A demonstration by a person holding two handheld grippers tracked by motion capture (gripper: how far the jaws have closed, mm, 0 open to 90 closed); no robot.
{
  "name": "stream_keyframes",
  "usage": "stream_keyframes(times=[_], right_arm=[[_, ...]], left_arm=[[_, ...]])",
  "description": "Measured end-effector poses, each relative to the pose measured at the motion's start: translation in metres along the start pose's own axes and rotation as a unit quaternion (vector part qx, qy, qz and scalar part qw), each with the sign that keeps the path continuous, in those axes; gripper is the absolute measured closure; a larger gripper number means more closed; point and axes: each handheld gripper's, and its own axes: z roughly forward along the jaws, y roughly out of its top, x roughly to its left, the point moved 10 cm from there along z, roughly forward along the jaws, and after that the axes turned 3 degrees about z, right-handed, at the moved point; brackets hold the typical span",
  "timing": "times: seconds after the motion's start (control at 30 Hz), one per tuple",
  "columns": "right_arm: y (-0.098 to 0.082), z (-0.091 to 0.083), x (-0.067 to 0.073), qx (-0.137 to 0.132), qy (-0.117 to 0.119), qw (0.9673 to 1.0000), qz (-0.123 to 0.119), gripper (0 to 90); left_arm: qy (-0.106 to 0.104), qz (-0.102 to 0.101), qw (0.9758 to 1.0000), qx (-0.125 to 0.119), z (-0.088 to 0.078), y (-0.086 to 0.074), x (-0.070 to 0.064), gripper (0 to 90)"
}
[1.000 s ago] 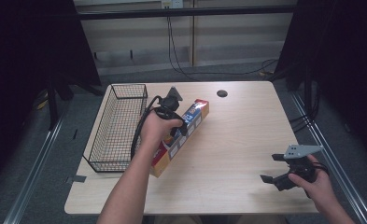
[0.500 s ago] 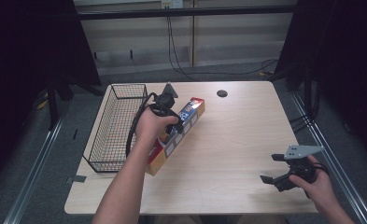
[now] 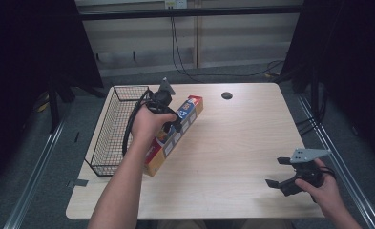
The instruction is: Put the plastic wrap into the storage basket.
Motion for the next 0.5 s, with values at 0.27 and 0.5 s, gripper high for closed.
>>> stream_keyframes(times=[0.27, 0.5], right_arm=[[0.001, 0.0, 0.001, -0.002, 0.001, 1.0, 0.002, 2.6], [0.0, 0.0, 0.001, 0.0, 0.001, 1.0, 0.001, 2.6]], left_arm=[[0.001, -0.007, 1.0, -0.003, -0.009, 0.001, 0.004, 43.5], [0.007, -0.011, 0.9999, -0.008, -0.014, 0.002, 0.009, 43.5]])
